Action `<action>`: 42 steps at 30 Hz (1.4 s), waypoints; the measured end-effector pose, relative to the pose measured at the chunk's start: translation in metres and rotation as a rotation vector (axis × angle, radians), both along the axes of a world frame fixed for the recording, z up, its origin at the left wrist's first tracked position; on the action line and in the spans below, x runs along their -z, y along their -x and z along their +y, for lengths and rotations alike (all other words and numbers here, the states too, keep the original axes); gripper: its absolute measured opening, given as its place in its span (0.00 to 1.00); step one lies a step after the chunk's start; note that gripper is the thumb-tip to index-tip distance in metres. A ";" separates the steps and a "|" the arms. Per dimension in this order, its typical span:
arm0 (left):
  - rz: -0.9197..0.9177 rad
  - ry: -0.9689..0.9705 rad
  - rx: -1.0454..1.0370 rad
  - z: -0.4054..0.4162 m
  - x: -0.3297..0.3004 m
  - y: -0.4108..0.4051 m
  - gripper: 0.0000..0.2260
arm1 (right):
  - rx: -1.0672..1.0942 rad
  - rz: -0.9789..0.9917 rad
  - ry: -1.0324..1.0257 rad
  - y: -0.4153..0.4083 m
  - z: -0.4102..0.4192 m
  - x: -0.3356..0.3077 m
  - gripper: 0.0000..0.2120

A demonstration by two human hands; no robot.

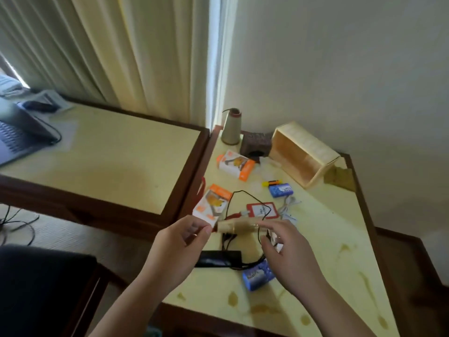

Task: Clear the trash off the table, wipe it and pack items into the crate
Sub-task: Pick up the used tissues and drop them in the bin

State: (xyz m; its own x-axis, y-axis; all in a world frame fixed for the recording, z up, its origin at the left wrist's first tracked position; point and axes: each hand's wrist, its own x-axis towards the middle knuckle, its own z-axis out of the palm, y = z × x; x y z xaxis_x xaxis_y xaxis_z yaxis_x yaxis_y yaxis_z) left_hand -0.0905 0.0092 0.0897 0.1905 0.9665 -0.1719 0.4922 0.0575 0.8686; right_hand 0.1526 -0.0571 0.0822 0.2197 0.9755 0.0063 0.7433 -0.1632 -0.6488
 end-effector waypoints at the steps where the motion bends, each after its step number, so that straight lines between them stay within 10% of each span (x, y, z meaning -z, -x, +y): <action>1: 0.002 0.002 0.004 0.005 0.002 -0.014 0.03 | 0.009 0.003 0.010 -0.014 0.005 0.003 0.16; 30: 0.852 -0.054 0.601 0.242 0.159 -0.281 0.21 | -0.002 -0.204 0.401 -0.187 0.275 0.123 0.19; 42: 0.468 -0.262 0.279 0.249 0.158 -0.254 0.07 | -0.043 -0.396 0.546 -0.173 0.336 0.149 0.16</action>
